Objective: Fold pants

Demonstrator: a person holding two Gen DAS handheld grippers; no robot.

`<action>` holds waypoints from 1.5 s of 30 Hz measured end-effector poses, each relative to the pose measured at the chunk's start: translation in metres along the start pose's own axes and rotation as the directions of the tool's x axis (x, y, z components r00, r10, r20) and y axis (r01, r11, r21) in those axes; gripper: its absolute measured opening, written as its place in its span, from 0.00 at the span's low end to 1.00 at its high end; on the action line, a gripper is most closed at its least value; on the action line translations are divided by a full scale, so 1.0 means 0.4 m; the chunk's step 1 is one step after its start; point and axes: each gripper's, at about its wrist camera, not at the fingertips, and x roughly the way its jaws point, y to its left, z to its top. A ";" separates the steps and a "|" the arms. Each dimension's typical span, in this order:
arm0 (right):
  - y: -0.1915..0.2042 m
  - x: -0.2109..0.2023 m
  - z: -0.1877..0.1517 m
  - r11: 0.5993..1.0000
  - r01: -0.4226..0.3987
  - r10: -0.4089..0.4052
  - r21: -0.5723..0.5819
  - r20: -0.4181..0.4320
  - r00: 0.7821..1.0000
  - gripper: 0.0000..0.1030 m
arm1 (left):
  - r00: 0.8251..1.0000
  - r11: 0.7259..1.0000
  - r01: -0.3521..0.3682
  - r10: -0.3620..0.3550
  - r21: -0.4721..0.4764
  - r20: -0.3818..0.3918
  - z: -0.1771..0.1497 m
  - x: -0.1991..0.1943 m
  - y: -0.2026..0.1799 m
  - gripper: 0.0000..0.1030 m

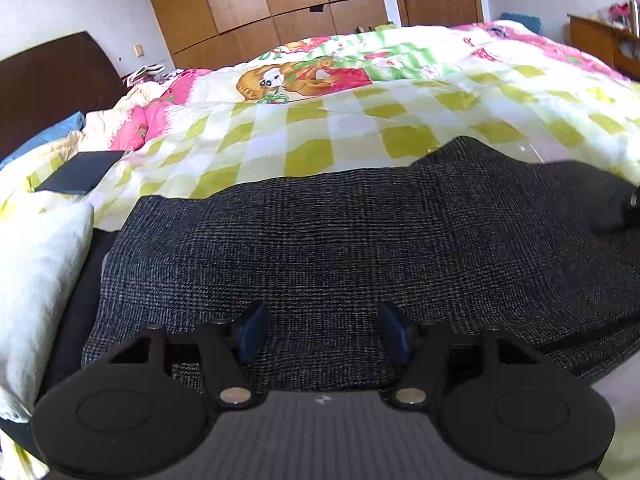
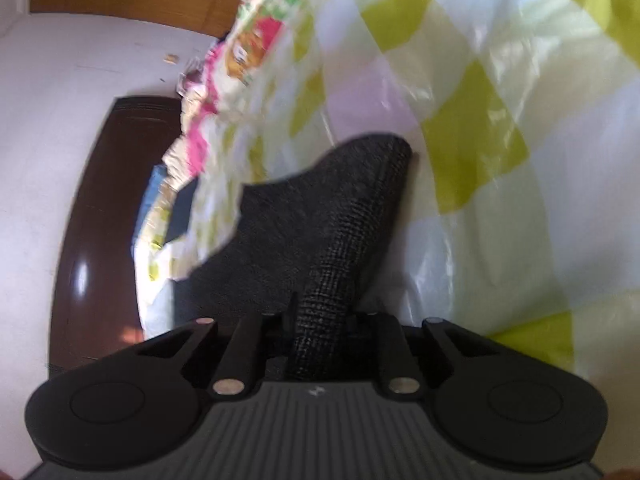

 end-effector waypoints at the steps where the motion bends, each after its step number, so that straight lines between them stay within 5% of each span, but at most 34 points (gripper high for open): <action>1: 0.004 -0.028 0.003 1.000 -0.018 0.018 -0.002 0.039 0.999 0.13 | 1.000 1.000 0.007 -0.006 0.006 -0.004 0.003 -0.005 -0.008 0.71; 4: 0.000 -0.137 0.008 1.000 -0.010 0.014 -0.028 0.143 0.990 0.08 | 0.998 0.998 0.066 -0.065 0.008 -0.022 0.004 -0.026 -0.049 0.70; 6: -0.021 -0.180 0.014 0.997 0.079 -0.074 -0.025 0.161 0.984 0.08 | 0.993 0.992 0.121 -0.121 0.040 -0.007 -0.005 -0.042 -0.098 0.69; 10: -0.059 -0.193 0.014 0.994 0.105 -0.109 0.032 0.136 0.985 0.14 | 0.988 0.985 0.145 -0.149 0.096 0.041 -0.013 -0.060 -0.161 0.69; 14: -0.071 -0.192 0.008 0.995 0.099 -0.102 0.029 0.131 0.986 0.43 | 0.982 0.981 0.173 -0.178 0.093 0.055 -0.003 -0.083 -0.145 0.70; 22: -0.052 -0.143 0.007 0.995 0.098 -0.097 -0.028 0.029 0.995 0.48 | 0.957 0.976 0.180 -0.202 0.121 0.210 0.076 -0.097 -0.160 0.71; 24: -0.045 -0.115 -0.005 0.990 0.127 -0.125 -0.054 0.036 0.991 0.42 | 0.960 0.983 0.126 -0.154 0.130 0.233 0.085 -0.069 -0.169 0.71; 26: -0.049 -0.092 -0.005 0.988 0.154 -0.153 -0.024 0.053 0.987 0.21 | 0.979 0.987 0.069 -0.095 0.144 0.182 0.078 -0.015 -0.177 0.71; 28: -0.060 -0.095 -0.003 0.995 0.101 -0.103 0.023 0.066 0.993 0.15 | 0.991 0.988 0.055 -0.072 0.146 0.109 0.053 0.033 -0.184 0.71; 30: -0.060 -0.115 -0.010 0.998 0.064 -0.065 0.022 0.087 0.994 0.13 | 0.990 0.990 0.034 -0.052 0.139 0.129 0.030 0.032 -0.198 0.69; 32: -0.062 -0.146 -0.022 0.999 0.040 -0.042 0.018 0.093 0.995 0.08 | 0.992 0.988 0.031 -0.049 0.154 0.114 0.030 0.019 -0.226 0.51; 36: -0.100 -0.180 -0.043 0.997 0.059 -0.062 0.048 0.066 0.996 0.08 | 0.988 0.971 -0.003 -0.035 0.241 0.151 0.001 -0.005 -0.296 0.41; 40: -0.106 -0.173 -0.032 0.997 0.018 -0.022 0.076 0.051 0.998 0.16 | 0.989 0.971 0.035 -0.068 0.236 0.132 0.031 -0.022 -0.281 0.44; 41: -0.105 -0.168 -0.030 0.997 0.016 -0.019 0.077 0.044 0.999 0.26 | 0.988 0.975 0.057 -0.086 0.213 0.130 0.045 -0.026 -0.263 0.46; 43: -0.102 -0.150 -0.025 0.997 0.000 -0.001 0.075 0.015 1.000 0.42 | 0.981 0.977 0.017 -0.056 0.212 0.183 0.066 -0.035 -0.244 0.49; 45: -0.085 -0.135 -0.023 0.998 0.000 -0.001 0.061 0.017 1.000 0.46 | 0.968 0.975 -0.034 -0.022 0.219 0.250 0.088 -0.037 -0.230 0.50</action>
